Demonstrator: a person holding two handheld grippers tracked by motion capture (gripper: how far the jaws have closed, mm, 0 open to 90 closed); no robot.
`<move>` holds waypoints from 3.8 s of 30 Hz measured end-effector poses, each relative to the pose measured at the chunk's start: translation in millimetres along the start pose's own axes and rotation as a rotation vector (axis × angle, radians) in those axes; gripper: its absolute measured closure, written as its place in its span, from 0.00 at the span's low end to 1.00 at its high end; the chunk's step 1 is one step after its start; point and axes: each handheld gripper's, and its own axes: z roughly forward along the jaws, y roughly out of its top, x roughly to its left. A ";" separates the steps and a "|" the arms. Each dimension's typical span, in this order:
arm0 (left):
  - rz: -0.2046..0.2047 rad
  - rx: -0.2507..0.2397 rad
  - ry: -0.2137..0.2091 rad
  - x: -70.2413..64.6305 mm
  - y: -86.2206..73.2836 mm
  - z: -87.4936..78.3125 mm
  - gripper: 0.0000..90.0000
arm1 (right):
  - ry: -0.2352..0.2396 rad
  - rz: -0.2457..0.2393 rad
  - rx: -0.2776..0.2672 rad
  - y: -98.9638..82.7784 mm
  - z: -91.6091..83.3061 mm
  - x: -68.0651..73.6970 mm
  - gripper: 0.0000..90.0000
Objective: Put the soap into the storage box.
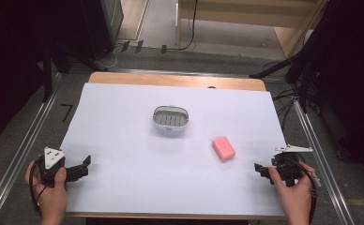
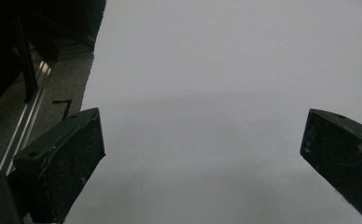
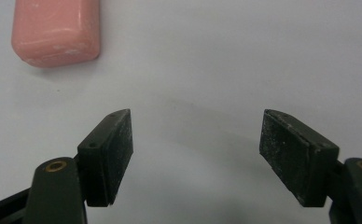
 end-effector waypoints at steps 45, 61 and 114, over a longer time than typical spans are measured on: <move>0.027 0.015 0.003 -2.7 0.5 1.3 0.00 | 0.095 -0.141 0.102 66.4 40.1 78.4 0.17; 0.026 0.022 0.001 -2.3 0.9 2.4 0.00 | 0.058 -0.150 0.136 80.3 64.1 96.1 0.28; 0.034 0.028 0.003 -3.3 1.0 3.2 0.00 | 0.171 -0.374 0.123 113.4 66.8 119.1 0.43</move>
